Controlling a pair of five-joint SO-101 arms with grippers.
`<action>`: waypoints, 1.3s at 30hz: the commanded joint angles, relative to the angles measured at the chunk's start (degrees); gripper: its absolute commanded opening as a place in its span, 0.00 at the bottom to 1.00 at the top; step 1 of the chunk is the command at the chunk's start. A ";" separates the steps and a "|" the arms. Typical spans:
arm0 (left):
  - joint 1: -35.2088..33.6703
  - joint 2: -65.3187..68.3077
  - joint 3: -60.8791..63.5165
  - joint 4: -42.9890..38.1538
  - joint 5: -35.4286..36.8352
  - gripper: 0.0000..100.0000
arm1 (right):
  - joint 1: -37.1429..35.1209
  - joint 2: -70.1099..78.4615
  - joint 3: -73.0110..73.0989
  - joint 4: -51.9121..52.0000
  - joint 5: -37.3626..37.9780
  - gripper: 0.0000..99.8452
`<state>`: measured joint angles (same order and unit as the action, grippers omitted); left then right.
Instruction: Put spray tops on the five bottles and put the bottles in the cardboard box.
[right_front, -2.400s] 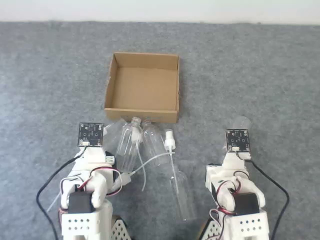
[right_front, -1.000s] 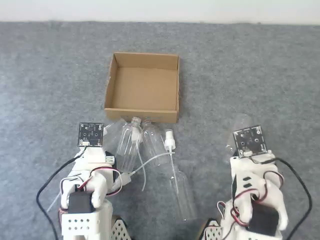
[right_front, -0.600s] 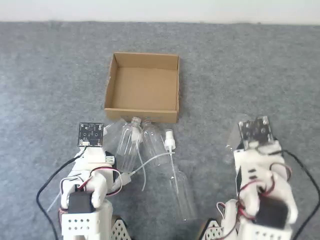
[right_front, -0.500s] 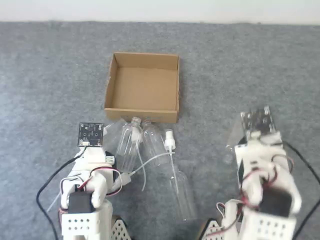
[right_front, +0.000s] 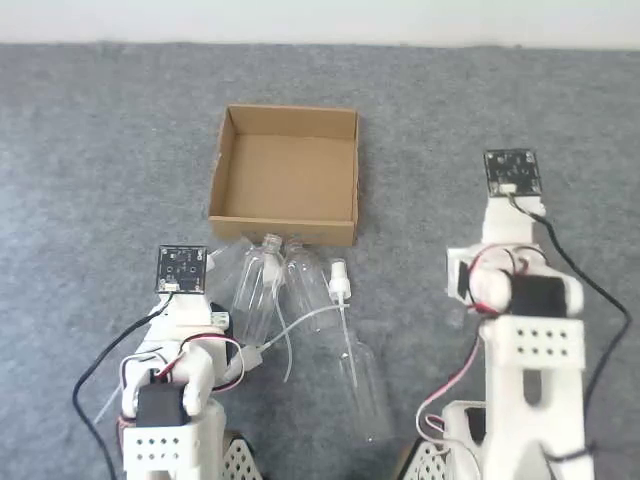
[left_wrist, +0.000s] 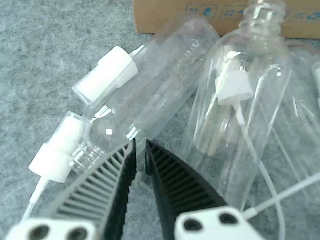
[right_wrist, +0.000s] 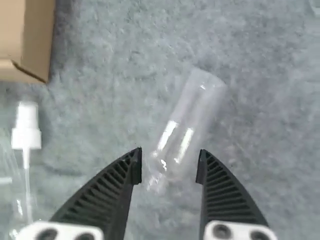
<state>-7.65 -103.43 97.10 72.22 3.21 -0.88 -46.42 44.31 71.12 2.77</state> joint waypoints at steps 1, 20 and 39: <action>-0.18 -1.05 -0.57 0.18 -0.18 0.04 | -0.92 4.79 -3.69 -8.40 -3.08 0.16; -0.18 -1.05 -0.57 0.18 -0.18 0.04 | 2.51 25.10 -4.04 -19.03 -12.04 0.16; -0.18 -1.05 -0.57 0.18 -0.18 0.04 | 4.00 45.49 -11.52 -22.11 -13.27 0.16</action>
<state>-7.65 -103.43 97.10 72.22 3.21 2.64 -6.95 36.84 49.67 -9.19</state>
